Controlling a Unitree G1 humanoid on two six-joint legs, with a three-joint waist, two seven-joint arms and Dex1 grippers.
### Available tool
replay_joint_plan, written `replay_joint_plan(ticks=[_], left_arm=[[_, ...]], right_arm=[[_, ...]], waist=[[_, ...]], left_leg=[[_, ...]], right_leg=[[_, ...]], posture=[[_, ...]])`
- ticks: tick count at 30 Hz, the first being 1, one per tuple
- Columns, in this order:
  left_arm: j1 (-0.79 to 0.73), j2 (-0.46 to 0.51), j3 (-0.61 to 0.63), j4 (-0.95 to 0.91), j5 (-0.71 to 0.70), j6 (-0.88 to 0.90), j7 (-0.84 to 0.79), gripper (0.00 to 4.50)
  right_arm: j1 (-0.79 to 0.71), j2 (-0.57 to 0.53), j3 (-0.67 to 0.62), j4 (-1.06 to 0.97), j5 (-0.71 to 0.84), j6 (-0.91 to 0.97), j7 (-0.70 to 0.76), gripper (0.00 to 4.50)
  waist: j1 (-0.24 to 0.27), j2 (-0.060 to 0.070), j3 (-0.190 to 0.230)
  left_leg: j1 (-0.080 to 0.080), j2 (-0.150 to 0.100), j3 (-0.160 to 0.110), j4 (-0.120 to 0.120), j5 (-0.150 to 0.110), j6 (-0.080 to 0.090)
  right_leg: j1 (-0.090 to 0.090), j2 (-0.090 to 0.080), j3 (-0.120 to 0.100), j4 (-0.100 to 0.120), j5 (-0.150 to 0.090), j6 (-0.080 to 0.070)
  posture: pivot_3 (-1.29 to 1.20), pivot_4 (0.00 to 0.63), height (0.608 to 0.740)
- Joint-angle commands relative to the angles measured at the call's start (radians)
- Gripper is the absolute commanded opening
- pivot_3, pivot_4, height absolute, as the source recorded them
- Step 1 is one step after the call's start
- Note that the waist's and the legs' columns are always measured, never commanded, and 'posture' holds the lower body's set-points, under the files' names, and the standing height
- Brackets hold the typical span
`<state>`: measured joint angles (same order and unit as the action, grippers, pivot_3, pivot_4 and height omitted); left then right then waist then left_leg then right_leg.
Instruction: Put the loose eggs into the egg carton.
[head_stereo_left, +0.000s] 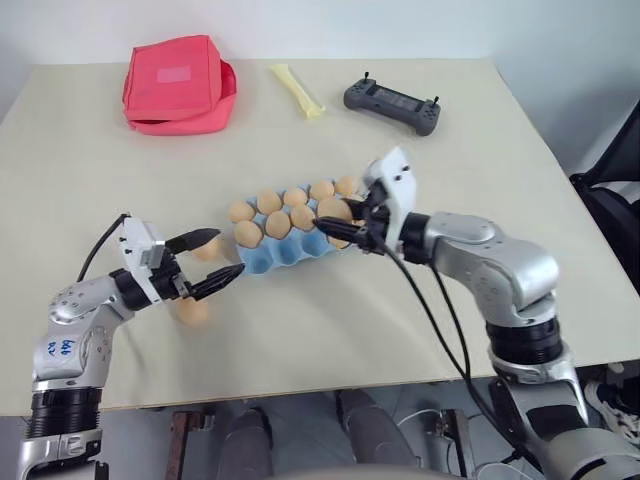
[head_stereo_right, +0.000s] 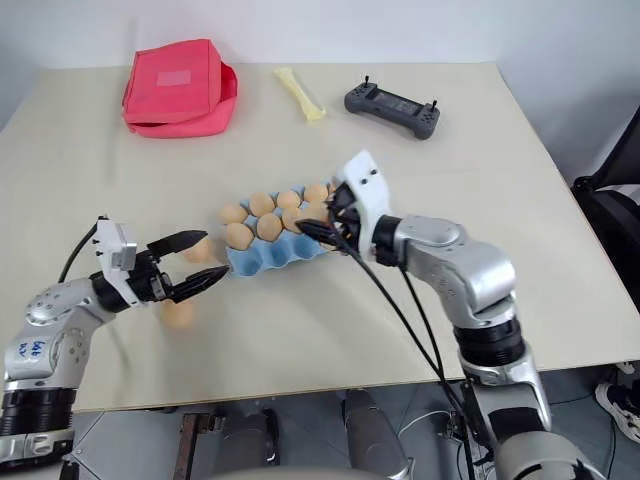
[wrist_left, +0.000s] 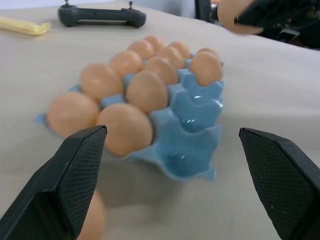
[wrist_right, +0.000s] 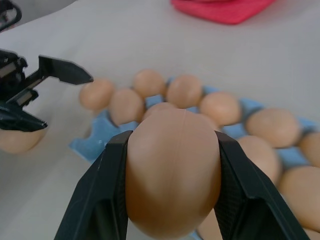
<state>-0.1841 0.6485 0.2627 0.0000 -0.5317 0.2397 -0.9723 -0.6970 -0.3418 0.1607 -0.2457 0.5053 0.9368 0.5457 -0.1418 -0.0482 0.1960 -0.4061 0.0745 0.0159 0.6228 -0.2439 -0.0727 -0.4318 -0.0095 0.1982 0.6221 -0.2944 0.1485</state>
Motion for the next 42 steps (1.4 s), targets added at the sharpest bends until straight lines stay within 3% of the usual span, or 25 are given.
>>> replay_joint_plan(ticks=[1,7,15,21,29,33,39,42], left_arm=[[0.04,0.037,0.049,-0.05,-0.009,-0.016,-0.015,4.5],[0.109,0.059,0.098,-0.099,-0.023,-0.007,-0.006,4.5],[0.159,0.042,0.136,-0.16,-0.036,0.004,0.029,4.5],[0.172,0.044,0.158,-0.187,-0.033,0.022,0.075,4.5],[0.191,0.042,0.231,-0.29,-0.034,0.067,0.198,4.5],[0.332,0.016,0.299,-0.442,-0.043,0.193,0.32,4.5],[0.489,-0.062,0.326,-0.629,-0.033,0.239,0.437,4.5],[0.53,-0.1,0.331,-0.691,-0.016,0.248,0.496,4.5]], right_arm=[[-0.027,0.042,0.039,0.073,-0.043,-0.088,0.023,1.72],[-0.048,0.093,0.092,0.205,-0.104,-0.179,0.068,1.72],[-0.056,0.073,0.103,0.201,-0.144,-0.209,0.124,4.45],[-0.085,0.03,0.056,0.124,-0.109,-0.184,0.175,4.45],[-0.071,-0.136,-0.048,0.046,0.035,-0.137,0.37,4.45],[-0.005,-0.245,-0.087,0.097,0.046,-0.261,0.545,4.45],[0.06,-0.308,-0.084,0.133,0.071,-0.363,0.739,4.45],[0.074,-0.323,-0.067,0.159,0.055,-0.409,0.81,4.45]], waist=[[0.0,0.0,0.0],[-0.002,0.0,0.0],[-0.002,0.0,0.0],[-0.004,0.0,0.0],[0.002,0.0,0.0],[-0.001,0.0,0.0],[0.001,-0.001,0.0],[0.001,-0.001,0.0]], left_leg=[[0.0,0.0,0.0,-0.001,0.0,0.0],[0.0,0.001,0.0,-0.003,0.0,0.0],[0.0,0.001,0.0,-0.003,0.0,0.0],[0.0,0.001,0.0,-0.003,0.0,0.0],[-0.001,0.001,0.0,-0.003,0.0,-0.001],[-0.001,0.002,0.001,-0.003,-0.001,-0.001],[0.0,0.002,0.001,-0.002,-0.002,0.0],[0.001,0.002,0.001,0.002,-0.003,0.0]], right_leg=[[0.0,0.0,0.0,0.0,0.0,0.0],[-0.003,0.0,-0.001,0.001,-0.001,-0.001],[-0.003,0.0,-0.002,0.001,-0.001,-0.001],[-0.004,0.0,-0.001,0.002,-0.001,-0.001],[-0.004,0.0,-0.002,0.001,-0.001,-0.001],[-0.004,0.0,-0.001,0.0,-0.001,-0.002],[-0.002,0.001,-0.001,0.001,-0.003,-0.001],[0.001,0.0,-0.001,0.0,-0.009,-0.013]], posture=[[0.0,0.15,0.74],[0.0,0.15,0.74],[0.0,0.15,0.74],[0.0,0.15,0.74],[0.0,0.15,0.74],[0.0,0.15,0.74],[0.0,0.15,0.74],[0.0,0.15,0.74]])
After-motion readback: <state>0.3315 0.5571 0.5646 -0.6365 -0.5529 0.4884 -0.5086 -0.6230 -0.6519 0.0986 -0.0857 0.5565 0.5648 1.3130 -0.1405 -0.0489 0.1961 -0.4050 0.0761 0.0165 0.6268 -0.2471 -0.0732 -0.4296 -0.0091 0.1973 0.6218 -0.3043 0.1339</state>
